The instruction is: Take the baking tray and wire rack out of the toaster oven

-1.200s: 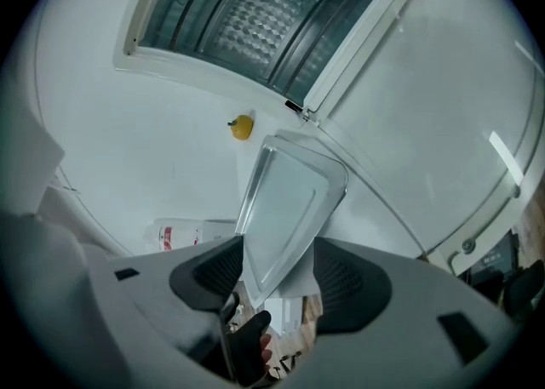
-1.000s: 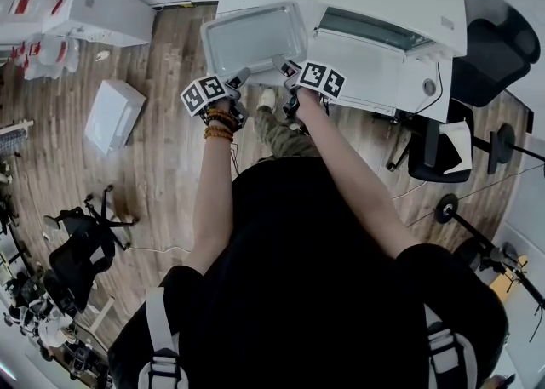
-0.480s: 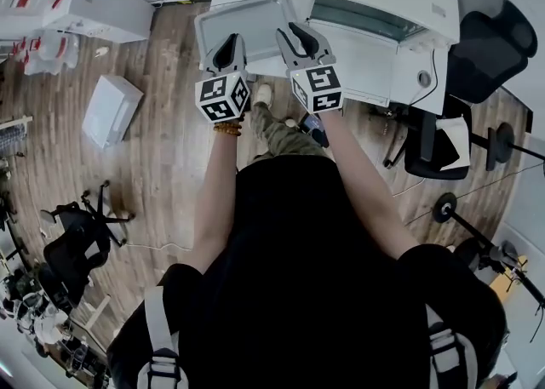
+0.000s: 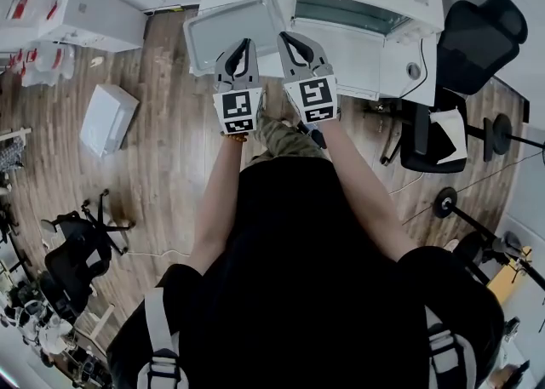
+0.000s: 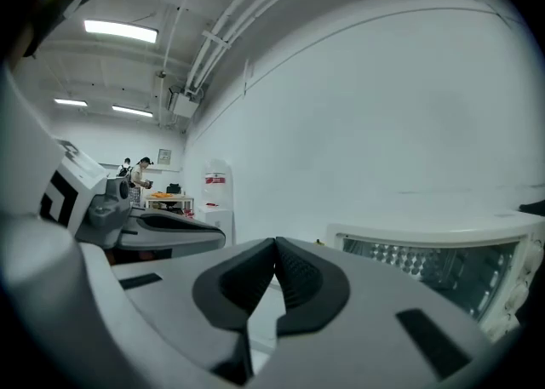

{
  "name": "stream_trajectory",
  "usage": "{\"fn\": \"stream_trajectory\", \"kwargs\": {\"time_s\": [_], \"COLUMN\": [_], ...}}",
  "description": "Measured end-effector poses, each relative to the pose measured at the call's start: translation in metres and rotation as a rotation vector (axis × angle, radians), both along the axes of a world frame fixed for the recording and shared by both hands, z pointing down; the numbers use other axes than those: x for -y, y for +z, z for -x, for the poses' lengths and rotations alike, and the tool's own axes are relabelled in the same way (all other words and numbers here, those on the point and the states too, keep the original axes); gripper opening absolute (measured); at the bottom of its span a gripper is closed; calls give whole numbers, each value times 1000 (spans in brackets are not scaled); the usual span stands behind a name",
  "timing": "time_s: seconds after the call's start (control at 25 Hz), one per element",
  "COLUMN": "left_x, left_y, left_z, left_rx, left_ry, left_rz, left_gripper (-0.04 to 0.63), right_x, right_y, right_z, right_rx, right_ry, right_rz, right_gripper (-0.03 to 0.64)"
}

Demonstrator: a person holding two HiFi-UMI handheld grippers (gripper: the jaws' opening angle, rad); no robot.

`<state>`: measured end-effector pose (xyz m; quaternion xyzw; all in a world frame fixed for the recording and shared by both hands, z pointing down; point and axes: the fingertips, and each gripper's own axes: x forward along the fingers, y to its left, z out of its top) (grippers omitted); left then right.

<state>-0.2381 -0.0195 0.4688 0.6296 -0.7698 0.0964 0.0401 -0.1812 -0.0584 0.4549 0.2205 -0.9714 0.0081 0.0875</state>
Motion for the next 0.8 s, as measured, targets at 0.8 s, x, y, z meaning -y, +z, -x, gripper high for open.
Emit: {"fn": "stream_trajectory", "kwargs": {"time_s": [0.8], "left_x": [19], "left_y": [18], "left_z": [-73], "left_rx": [-10], "left_ry": [135], "left_rz": [77], "left_gripper": [31], "right_x": [82], "right_y": [-1], "right_z": [-155], "right_rx": [-63], "right_ry": [306], "right_rz": [4], "right_gripper": [29]}}
